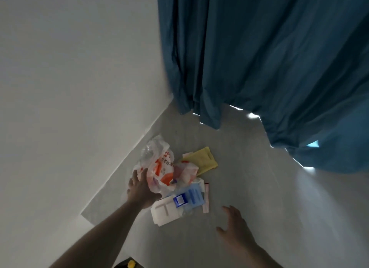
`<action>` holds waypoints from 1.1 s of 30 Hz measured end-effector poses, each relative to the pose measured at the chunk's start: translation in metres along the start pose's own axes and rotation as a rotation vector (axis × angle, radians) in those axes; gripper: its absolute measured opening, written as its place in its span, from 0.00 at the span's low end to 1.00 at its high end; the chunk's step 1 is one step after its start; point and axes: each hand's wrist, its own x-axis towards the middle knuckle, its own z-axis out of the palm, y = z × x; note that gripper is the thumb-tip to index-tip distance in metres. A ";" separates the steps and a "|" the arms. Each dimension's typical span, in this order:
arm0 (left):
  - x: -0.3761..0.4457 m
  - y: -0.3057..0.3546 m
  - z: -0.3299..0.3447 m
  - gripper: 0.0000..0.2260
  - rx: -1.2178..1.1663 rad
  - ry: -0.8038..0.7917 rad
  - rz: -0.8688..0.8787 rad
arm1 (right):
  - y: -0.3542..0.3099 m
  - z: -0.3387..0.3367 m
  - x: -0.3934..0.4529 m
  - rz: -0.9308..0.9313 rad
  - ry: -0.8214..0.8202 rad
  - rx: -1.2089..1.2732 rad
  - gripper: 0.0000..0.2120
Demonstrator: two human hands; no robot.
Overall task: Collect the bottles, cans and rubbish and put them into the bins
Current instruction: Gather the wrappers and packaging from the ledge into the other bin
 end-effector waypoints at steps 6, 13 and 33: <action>0.060 -0.016 0.046 0.75 -0.077 0.080 -0.093 | -0.019 0.034 0.067 0.020 -0.002 0.165 0.44; 0.086 -0.012 0.076 0.49 0.103 0.139 0.089 | -0.052 0.089 0.141 0.104 0.115 0.350 0.61; 0.026 -0.037 0.002 0.08 -0.184 0.567 0.162 | -0.005 0.069 0.102 0.113 0.380 0.508 0.11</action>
